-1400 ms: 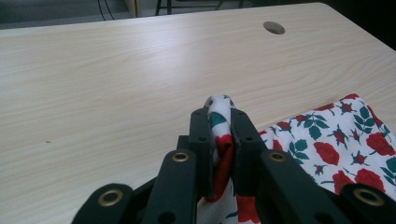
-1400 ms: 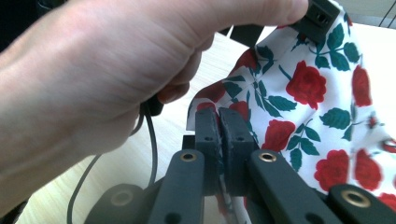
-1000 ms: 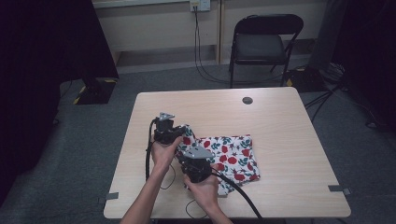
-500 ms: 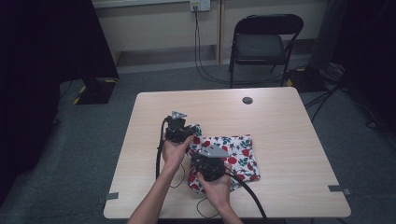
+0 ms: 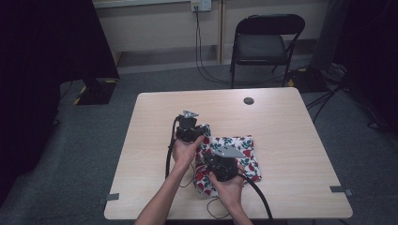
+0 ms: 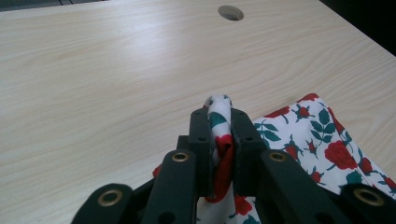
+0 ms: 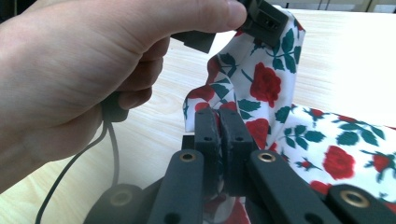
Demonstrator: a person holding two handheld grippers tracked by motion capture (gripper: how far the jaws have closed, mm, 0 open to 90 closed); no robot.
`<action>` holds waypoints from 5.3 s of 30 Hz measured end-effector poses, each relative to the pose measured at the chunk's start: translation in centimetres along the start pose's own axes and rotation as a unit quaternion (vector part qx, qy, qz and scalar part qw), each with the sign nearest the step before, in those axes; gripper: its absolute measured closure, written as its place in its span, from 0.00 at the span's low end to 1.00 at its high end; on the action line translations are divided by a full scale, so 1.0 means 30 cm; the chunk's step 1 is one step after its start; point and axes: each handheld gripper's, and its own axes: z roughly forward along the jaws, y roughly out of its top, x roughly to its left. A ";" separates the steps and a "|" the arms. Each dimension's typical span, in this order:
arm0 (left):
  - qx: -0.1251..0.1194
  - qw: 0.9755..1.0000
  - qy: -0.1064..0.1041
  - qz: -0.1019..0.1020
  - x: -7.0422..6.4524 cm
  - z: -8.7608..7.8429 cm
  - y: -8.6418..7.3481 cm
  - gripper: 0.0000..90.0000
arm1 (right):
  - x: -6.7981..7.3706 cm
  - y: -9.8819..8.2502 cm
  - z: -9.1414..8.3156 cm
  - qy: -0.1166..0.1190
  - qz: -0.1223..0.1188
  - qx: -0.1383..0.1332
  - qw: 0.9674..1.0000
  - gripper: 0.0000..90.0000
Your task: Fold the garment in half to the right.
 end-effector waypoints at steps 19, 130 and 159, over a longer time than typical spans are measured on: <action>0.016 1.000 -0.013 -0.002 -0.082 0.116 0.022 0.91 | -0.122 -0.068 -0.062 -0.048 0.018 -0.001 0.999 0.97; 0.037 0.990 0.137 -0.016 0.264 -0.107 -0.429 0.29 | -0.303 -0.196 -0.204 -0.184 0.018 0.001 0.983 0.74; 0.024 0.990 0.136 -0.012 0.276 -0.110 -0.440 0.28 | -0.294 -0.233 -0.142 -0.203 0.026 0.042 0.978 0.63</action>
